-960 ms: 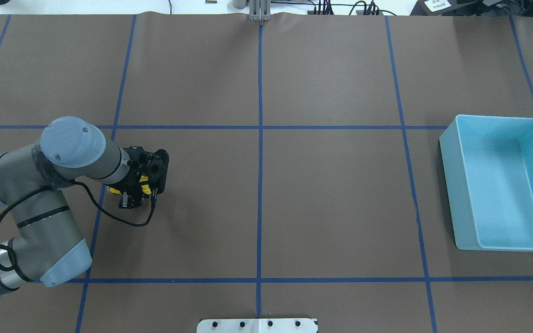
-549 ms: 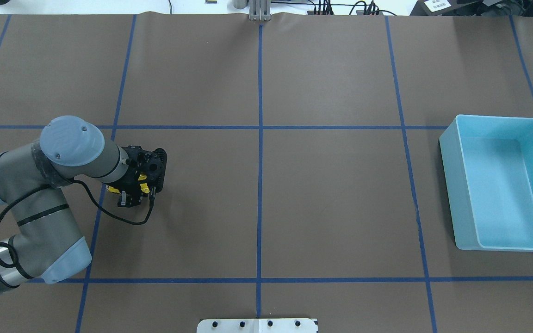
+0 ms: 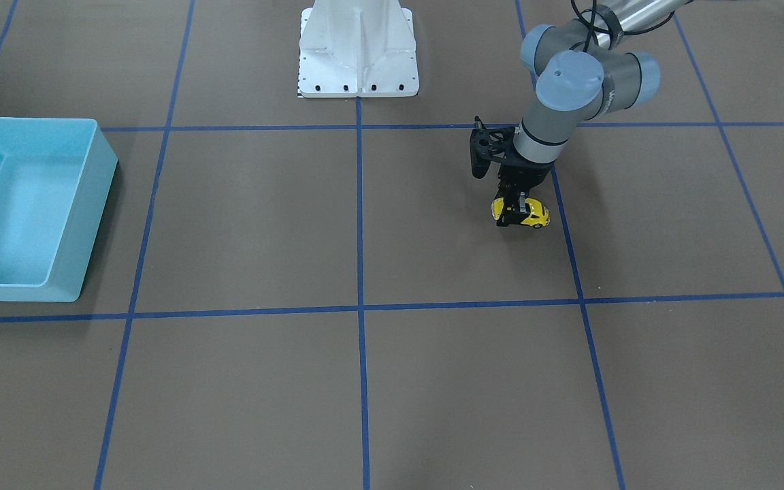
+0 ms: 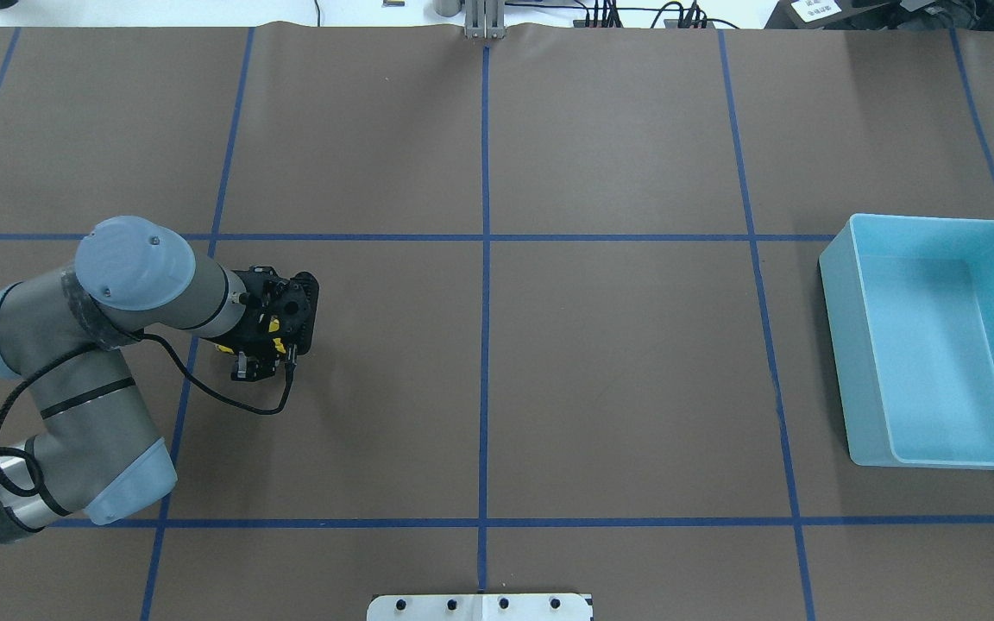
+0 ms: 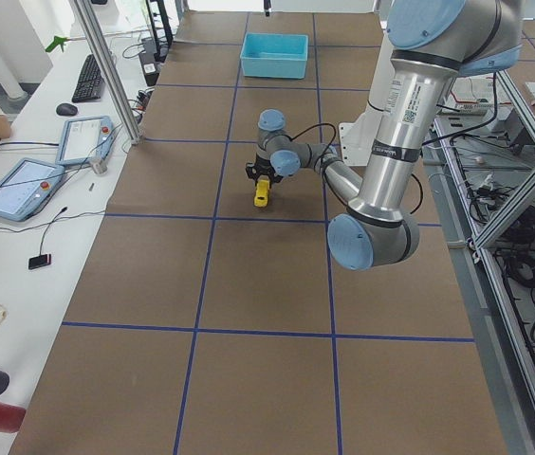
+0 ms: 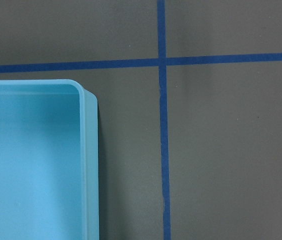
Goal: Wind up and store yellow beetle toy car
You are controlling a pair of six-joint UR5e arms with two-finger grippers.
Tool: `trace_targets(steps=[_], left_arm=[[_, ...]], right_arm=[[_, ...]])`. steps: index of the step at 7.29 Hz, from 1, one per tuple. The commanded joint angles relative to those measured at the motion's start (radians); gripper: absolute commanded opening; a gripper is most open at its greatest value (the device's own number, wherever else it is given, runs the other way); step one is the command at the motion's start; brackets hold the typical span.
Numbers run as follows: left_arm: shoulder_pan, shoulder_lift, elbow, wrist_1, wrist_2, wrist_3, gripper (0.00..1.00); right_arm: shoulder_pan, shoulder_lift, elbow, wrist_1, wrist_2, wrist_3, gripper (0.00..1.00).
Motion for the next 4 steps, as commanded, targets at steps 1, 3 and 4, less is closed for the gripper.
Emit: trace_targets(steps=[1,3,4], left_arm=[[0.004,-0.005,0.022,-0.007,0.000,-0.034,0.36],[0.009,-0.005,0.025,-0.010,-0.007,-0.068,0.36],[0.009,-0.006,0.025,-0.011,-0.007,-0.068,0.36]], right_arm=[[0.000,0.001,-0.002,0.000,-0.003,0.000,1.00],[0.000,0.001,-0.002,0.000,-0.003,0.000,1.00],[0.000,0.001,-0.002,0.000,-0.003,0.000,1.00]])
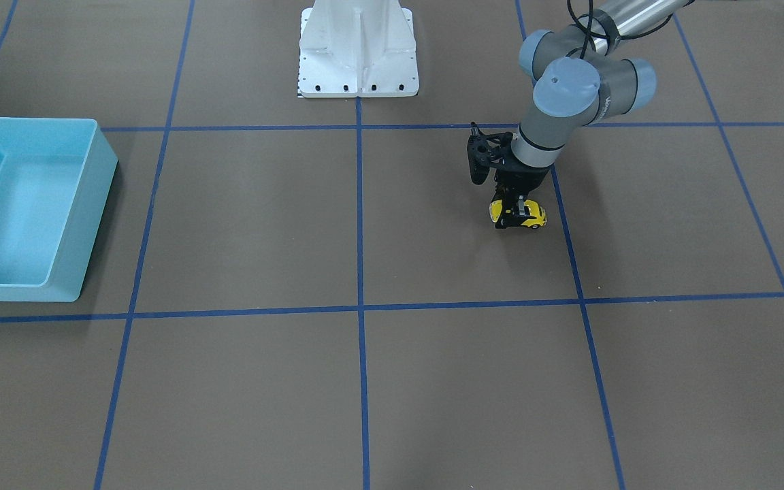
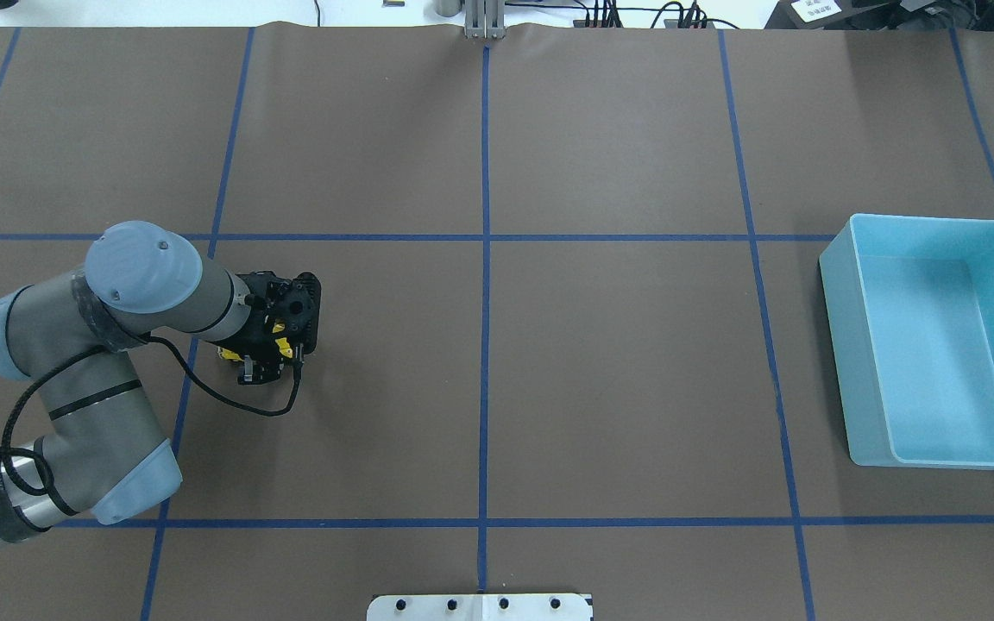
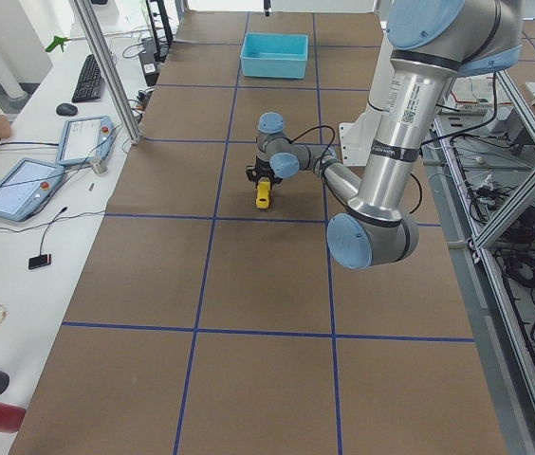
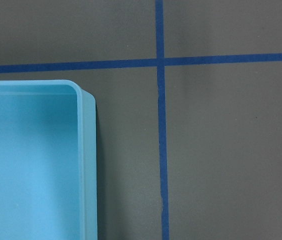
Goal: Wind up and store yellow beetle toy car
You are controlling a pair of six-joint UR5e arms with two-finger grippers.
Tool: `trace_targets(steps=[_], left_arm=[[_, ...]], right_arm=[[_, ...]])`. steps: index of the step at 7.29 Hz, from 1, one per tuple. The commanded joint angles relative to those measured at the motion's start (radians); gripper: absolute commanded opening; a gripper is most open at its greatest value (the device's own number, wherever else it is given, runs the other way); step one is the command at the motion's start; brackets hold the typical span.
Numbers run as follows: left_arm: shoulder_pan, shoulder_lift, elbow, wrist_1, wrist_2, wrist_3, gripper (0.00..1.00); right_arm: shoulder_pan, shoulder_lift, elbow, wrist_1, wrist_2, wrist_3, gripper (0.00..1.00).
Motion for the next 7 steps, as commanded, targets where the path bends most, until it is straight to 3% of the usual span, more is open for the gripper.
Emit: trace_targets(steps=[1,7], left_arm=[[0.001,-0.001,0.001,-0.004,-0.001,-0.006,0.36],[-0.002,0.000,0.020,-0.003,-0.004,0.000,0.36]], right_arm=[[0.000,0.000,0.000,0.000,0.000,0.000,1.00],[0.000,0.000,0.001,0.000,0.000,0.000,1.00]])
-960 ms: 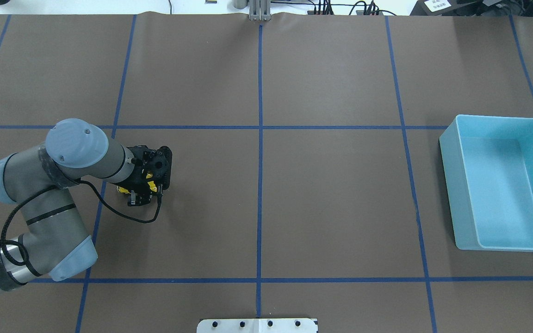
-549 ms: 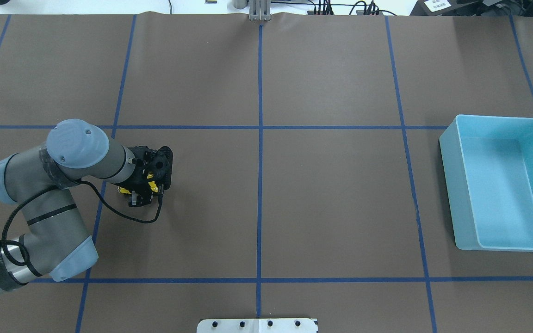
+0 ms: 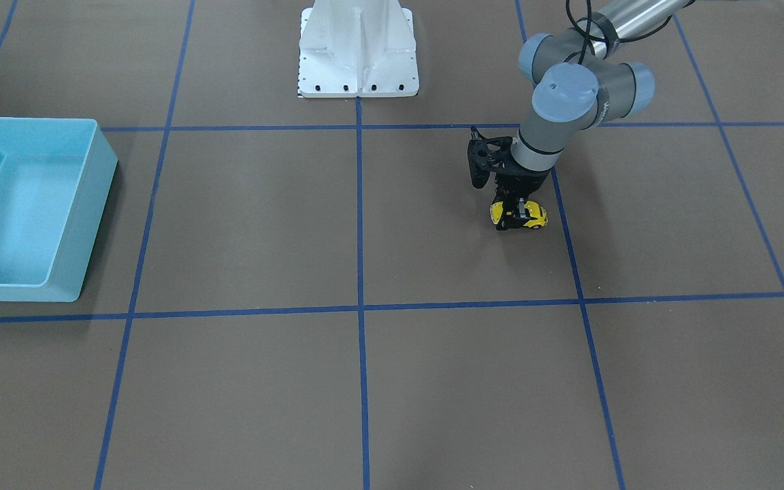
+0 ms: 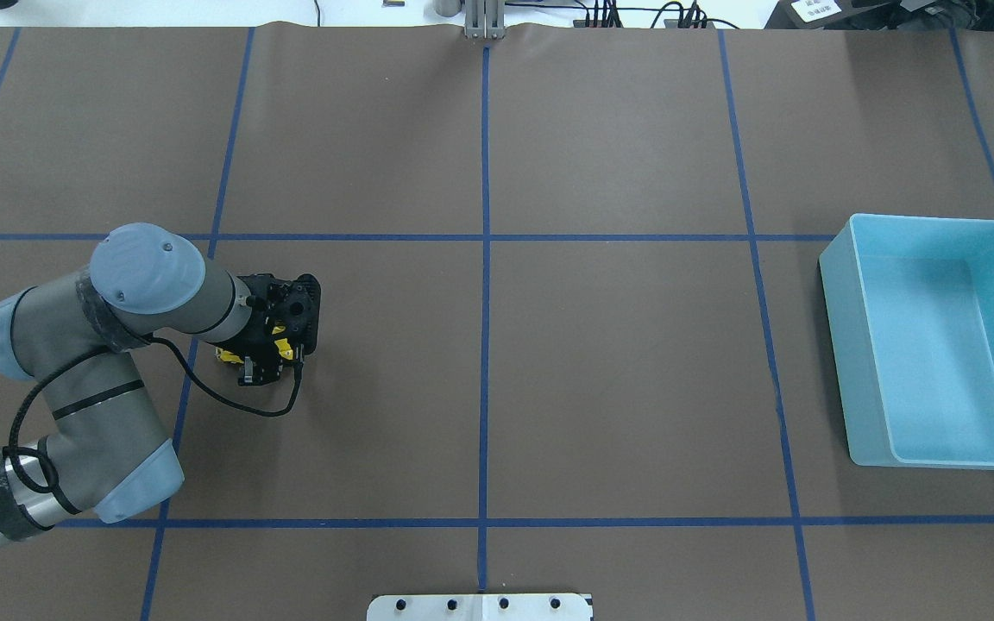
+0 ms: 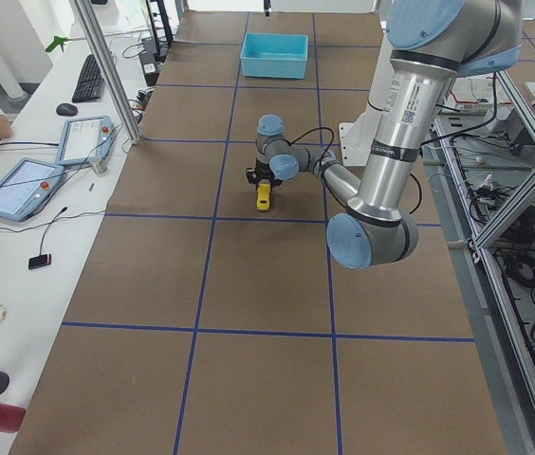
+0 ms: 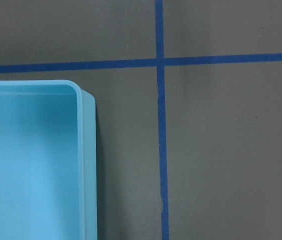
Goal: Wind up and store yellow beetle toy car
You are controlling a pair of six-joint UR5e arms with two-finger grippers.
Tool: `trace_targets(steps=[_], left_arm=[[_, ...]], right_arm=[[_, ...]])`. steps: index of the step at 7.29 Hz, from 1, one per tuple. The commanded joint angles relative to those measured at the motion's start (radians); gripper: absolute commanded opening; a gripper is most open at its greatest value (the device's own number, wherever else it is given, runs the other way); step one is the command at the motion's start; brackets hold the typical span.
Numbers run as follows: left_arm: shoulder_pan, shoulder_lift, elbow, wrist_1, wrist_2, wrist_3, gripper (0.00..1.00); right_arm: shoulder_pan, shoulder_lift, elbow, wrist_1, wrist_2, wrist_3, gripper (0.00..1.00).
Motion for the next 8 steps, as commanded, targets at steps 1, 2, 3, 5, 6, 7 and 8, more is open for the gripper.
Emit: trace_targets(steps=[1,2,3,5,6,7,8], left_arm=[[-0.003,0.001,0.002,0.000,-0.012,0.005,0.36],[-0.003,0.001,0.002,0.000,-0.015,0.005,0.36],[-0.005,0.003,0.002,0.000,-0.015,0.005,0.36],[-0.006,0.003,0.002,-0.001,-0.017,0.005,0.36],[-0.006,0.007,0.002,-0.002,-0.018,0.005,0.36],[-0.008,0.009,0.002,-0.002,-0.018,0.005,0.36],[-0.008,0.012,0.002,-0.002,-0.029,0.005,0.36]], right_arm=[[0.000,-0.001,0.001,0.000,0.000,0.000,1.00],[0.000,-0.002,-0.001,0.000,0.000,0.000,1.00],[0.000,-0.002,-0.001,0.000,0.000,0.000,1.00],[0.000,-0.002,-0.001,0.000,0.000,0.000,1.00],[0.000,-0.002,-0.001,0.000,0.000,0.000,1.00],[0.000,-0.002,-0.001,0.000,0.000,0.000,1.00],[0.000,-0.002,-0.001,0.000,0.000,0.000,1.00]])
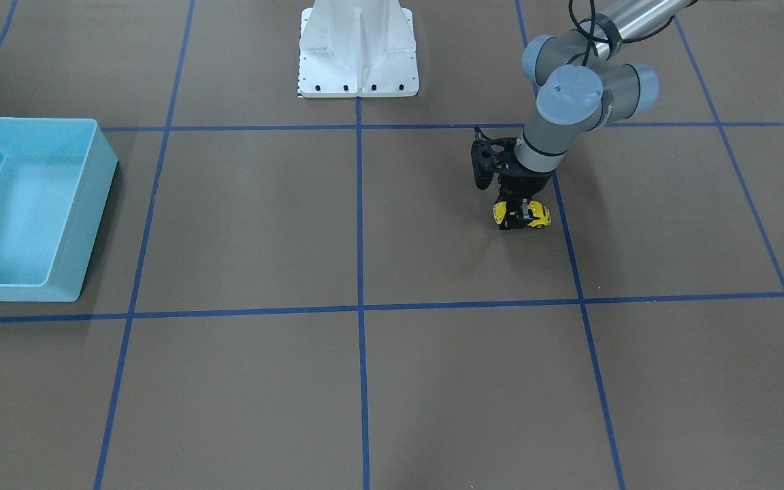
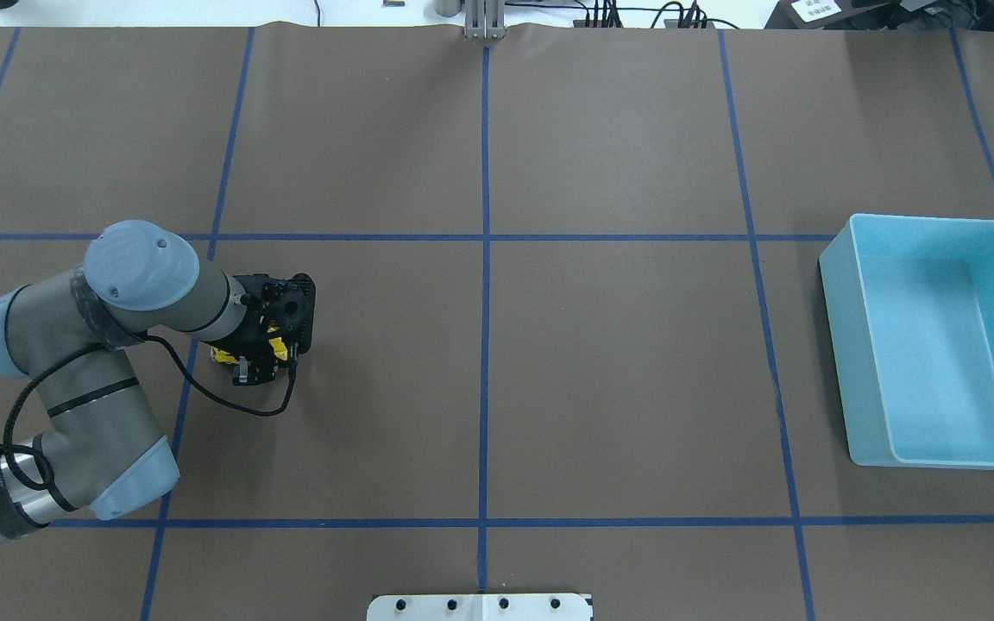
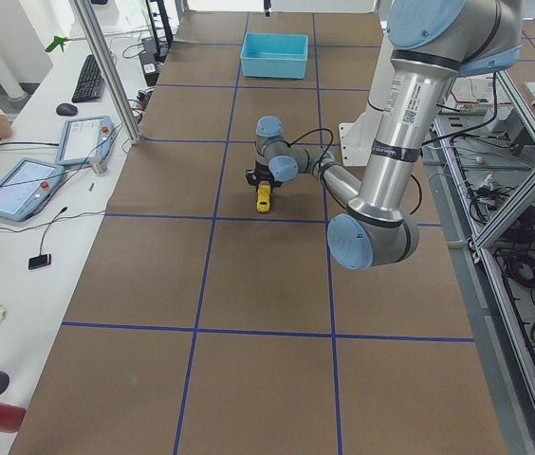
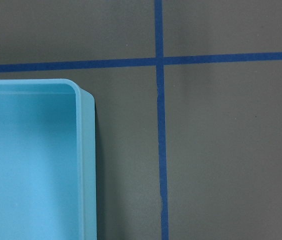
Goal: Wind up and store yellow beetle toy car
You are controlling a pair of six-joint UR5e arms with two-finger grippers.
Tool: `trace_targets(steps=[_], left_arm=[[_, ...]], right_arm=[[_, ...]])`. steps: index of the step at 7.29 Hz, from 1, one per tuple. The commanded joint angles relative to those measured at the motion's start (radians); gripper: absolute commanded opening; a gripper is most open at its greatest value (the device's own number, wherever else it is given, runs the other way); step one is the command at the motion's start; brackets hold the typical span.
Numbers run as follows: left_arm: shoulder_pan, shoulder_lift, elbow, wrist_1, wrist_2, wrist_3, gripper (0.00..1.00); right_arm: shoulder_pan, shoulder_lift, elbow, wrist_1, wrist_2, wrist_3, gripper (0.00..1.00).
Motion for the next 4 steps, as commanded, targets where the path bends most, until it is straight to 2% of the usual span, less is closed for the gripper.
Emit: trace_targets(steps=[1,4], left_arm=[[-0.005,0.005,0.000,-0.008,-0.013,0.000,0.36],[-0.007,0.010,0.000,-0.012,-0.019,0.000,0.36]], right_arm=[[0.000,0.000,0.000,0.000,0.000,0.000,1.00],[0.000,0.000,0.002,0.000,0.000,0.000,1.00]])
